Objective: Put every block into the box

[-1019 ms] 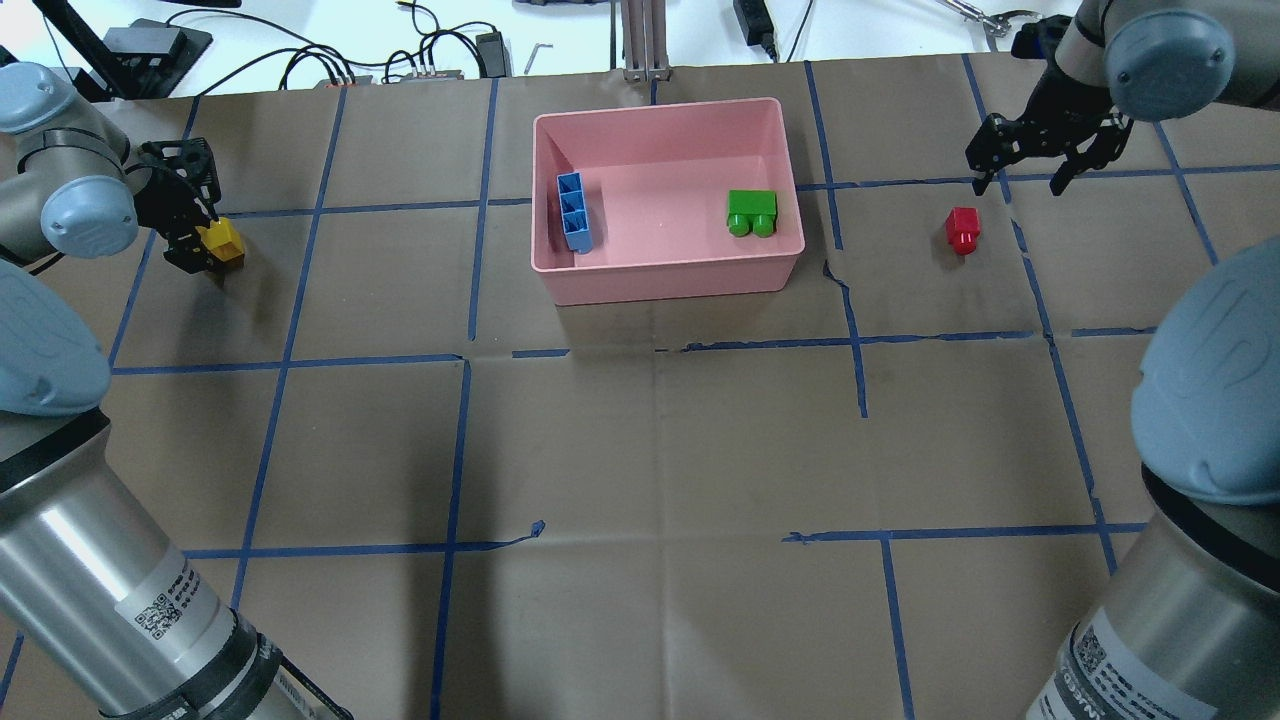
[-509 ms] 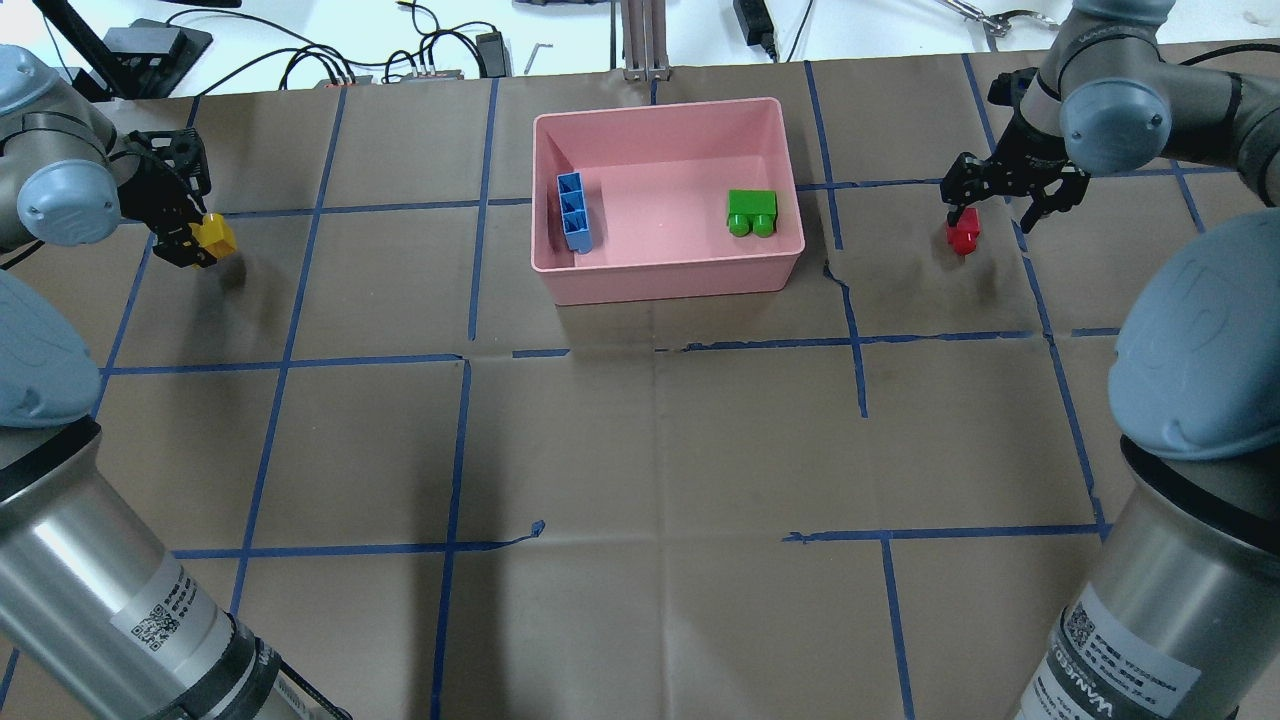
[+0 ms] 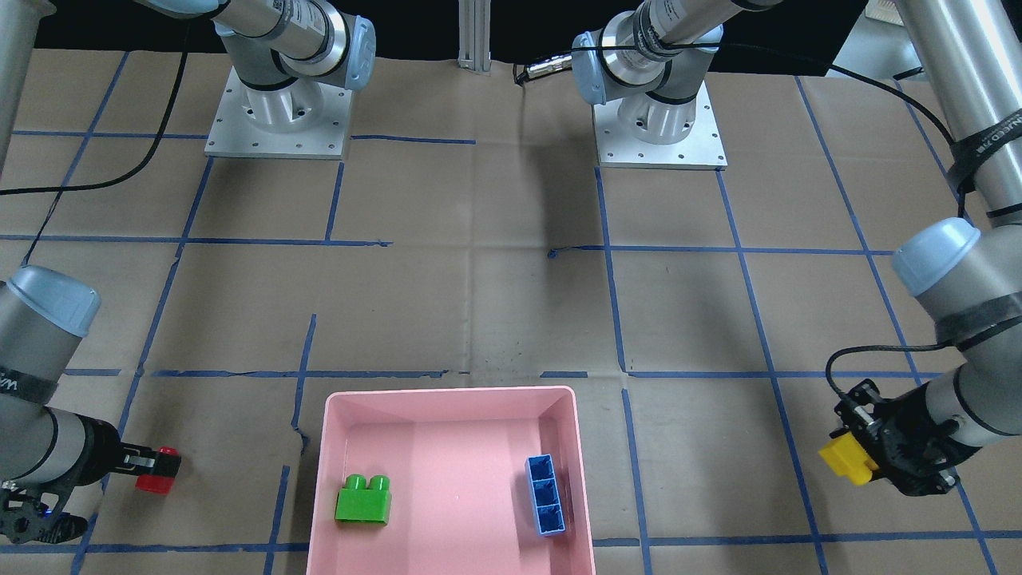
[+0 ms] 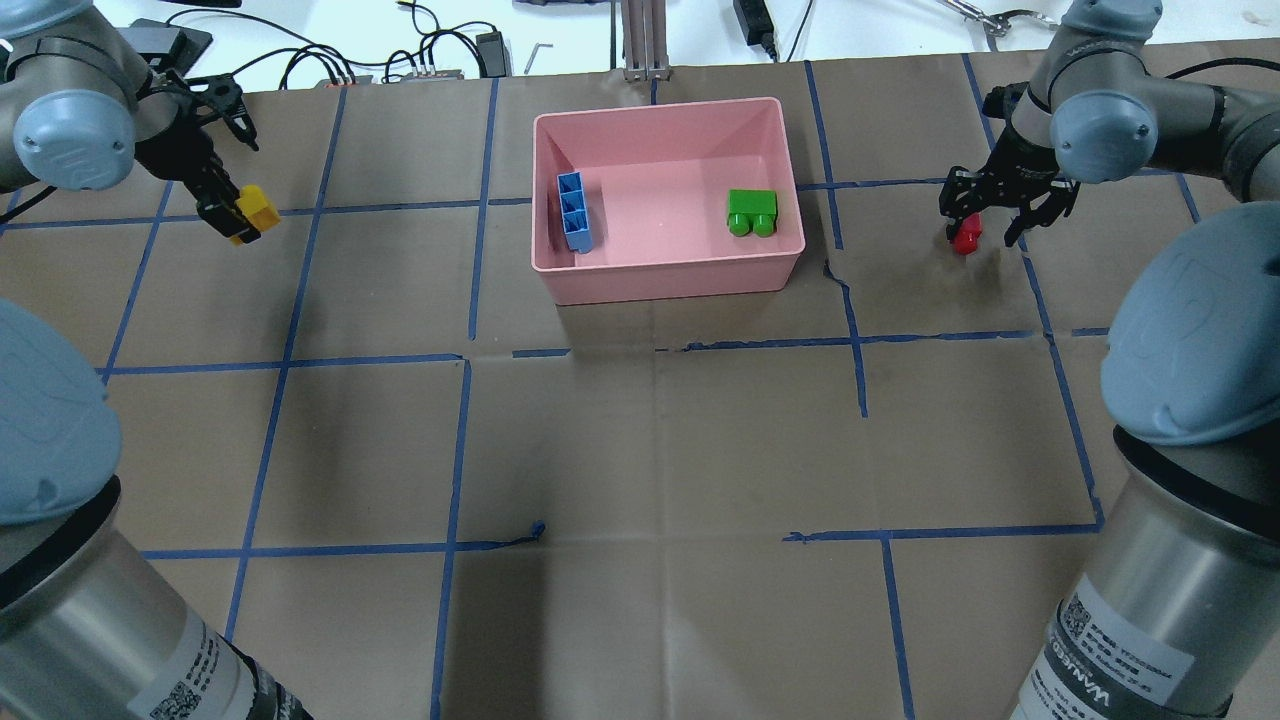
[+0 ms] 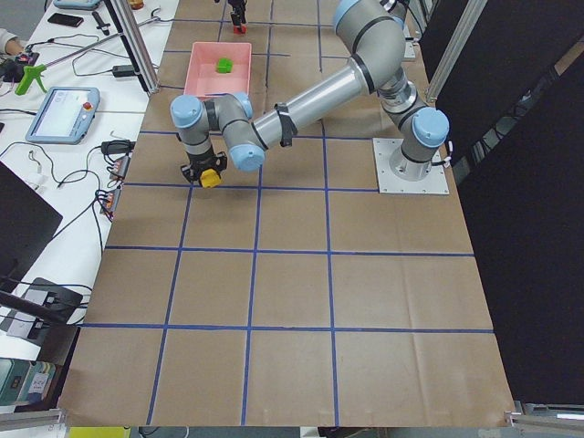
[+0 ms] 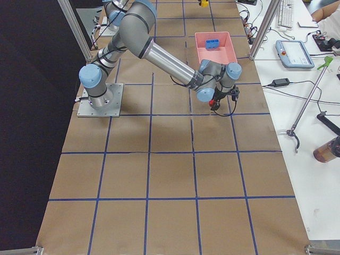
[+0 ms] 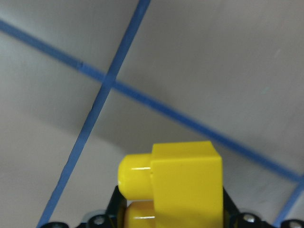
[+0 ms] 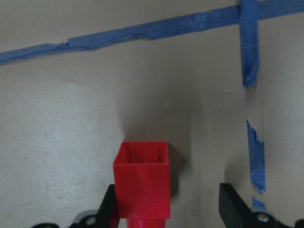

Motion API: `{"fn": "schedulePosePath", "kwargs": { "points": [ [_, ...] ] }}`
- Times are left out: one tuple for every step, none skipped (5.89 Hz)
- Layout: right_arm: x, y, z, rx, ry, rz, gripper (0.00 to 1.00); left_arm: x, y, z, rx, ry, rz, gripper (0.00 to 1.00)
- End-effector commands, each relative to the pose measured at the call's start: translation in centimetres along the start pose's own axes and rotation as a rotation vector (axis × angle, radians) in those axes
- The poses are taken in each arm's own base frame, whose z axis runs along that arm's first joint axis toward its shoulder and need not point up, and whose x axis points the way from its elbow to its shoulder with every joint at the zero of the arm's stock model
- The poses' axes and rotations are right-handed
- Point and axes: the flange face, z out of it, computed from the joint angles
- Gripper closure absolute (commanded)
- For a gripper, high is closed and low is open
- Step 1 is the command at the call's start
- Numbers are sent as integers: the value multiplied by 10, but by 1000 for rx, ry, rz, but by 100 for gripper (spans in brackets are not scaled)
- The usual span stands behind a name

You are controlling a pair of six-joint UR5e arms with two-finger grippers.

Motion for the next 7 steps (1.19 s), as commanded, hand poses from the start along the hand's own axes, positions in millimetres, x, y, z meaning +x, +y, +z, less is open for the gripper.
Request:
{"fn": "schedulePosePath", "kwargs": {
  "points": [
    [-9, 0, -5, 9, 0, -14, 71, 66, -90, -41, 6, -10, -325, 94],
    [-10, -3, -15, 27, 2, -30, 75, 111, -151, -46, 18, -25, -541, 94],
    [-21, -6, -42, 58, 8, -46, 75, 148, -208, -45, 51, -36, -749, 94],
    [-39, -3, -85, 69, 13, -69, 75, 171, -244, -40, 84, -13, -847, 94],
    [-43, 1, -134, 85, 13, -73, 75, 204, -286, -29, 130, 39, -886, 94],
    [-50, 7, -169, 72, 14, -80, 75, 211, -306, -5, 150, 45, -930, 85],
    [-58, 13, -188, 61, 17, -89, 75, 228, -327, 12, 168, 44, -944, 14]
  ]
}}
